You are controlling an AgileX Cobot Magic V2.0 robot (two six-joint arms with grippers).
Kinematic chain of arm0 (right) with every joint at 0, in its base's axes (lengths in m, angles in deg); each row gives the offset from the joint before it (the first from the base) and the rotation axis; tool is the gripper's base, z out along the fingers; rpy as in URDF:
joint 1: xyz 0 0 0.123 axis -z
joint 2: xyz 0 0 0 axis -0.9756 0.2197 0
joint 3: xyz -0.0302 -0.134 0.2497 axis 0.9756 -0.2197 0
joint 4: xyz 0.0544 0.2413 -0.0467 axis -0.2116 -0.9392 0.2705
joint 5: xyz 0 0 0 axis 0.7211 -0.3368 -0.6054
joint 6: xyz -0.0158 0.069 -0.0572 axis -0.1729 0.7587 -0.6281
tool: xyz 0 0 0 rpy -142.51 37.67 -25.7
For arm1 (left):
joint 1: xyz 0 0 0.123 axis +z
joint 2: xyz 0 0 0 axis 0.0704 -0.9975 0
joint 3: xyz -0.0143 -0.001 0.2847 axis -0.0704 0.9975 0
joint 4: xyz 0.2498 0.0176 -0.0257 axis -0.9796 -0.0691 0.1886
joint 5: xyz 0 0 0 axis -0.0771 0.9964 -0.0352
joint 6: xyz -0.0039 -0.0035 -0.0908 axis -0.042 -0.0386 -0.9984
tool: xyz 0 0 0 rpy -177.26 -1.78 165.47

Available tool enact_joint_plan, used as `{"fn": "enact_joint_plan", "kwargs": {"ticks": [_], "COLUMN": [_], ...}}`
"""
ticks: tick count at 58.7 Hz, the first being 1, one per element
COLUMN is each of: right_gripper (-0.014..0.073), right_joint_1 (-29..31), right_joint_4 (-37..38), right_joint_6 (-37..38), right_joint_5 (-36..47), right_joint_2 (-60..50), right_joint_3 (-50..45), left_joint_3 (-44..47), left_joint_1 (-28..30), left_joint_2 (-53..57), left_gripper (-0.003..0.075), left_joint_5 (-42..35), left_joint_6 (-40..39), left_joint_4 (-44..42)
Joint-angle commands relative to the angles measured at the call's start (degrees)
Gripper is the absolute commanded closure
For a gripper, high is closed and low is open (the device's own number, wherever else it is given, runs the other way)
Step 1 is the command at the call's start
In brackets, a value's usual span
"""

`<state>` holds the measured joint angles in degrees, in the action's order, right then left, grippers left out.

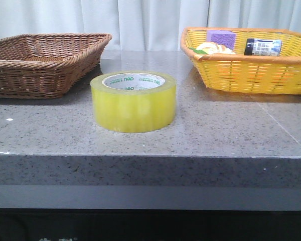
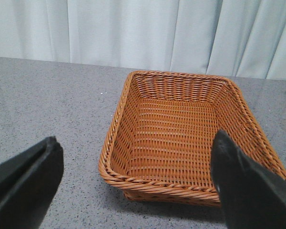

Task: Transfer tape with both arms
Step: 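Move the left gripper down over the tape roll on the table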

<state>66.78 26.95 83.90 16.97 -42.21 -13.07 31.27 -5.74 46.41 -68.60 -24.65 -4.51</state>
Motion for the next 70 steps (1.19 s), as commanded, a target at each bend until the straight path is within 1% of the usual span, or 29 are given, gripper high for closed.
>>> {"fn": "enact_joint_plan", "kwargs": {"ticks": [1,5,14,22,27,35,43,56,70], "right_gripper": [0.0662,0.0662,0.0662,0.0662,0.0662,0.0662,0.0662,0.0662,0.0662], "right_joint_1": [0.4,0.4,0.4,0.4,0.4,0.4,0.4,0.4,0.4], "right_joint_4": [0.5,0.5,0.5,0.5,0.5,0.5,0.5,0.5,0.5], "right_joint_6": [-0.3,-0.3,-0.3,-0.3,-0.3,-0.3,-0.3,-0.3,-0.3], "right_joint_5": [5.0,5.0,4.9,4.9,4.9,4.9,4.9,4.9,4.9], "right_joint_2": [0.4,0.4,0.4,0.4,0.4,0.4,0.4,0.4,0.4], "right_joint_3": [1.4,1.4,1.4,1.4,1.4,1.4,1.4,1.4,1.4], "left_joint_3": [-2.2,-3.3,-9.4,-15.9,-19.3,-23.9,-27.6,-32.7,-36.4], "left_joint_1": [-0.1,-0.6,-4.4,-11.8,-17.6,-25.2,-29.9,-30.9,-30.9], "left_joint_2": [-0.3,-0.4,-4.3,-11.6,-16.8,-25.1,-32.9,-44.2,-50.8], "left_gripper": [0.0102,0.0102,0.0102,0.0102,0.0102,0.0102,0.0102,0.0102,0.0102], "left_joint_5": [-3.9,-1.2,11.4,21.8,25.3,26.8,26.9,26.9,26.7], "left_joint_6": [-0.2,-0.2,-0.2,-0.1,-0.1,-0.1,-0.1,-0.1,-0.1], "left_joint_4": [0.5,0.5,0.5,3.0,5.7,10.1,11.4,13.4,15.6]}}
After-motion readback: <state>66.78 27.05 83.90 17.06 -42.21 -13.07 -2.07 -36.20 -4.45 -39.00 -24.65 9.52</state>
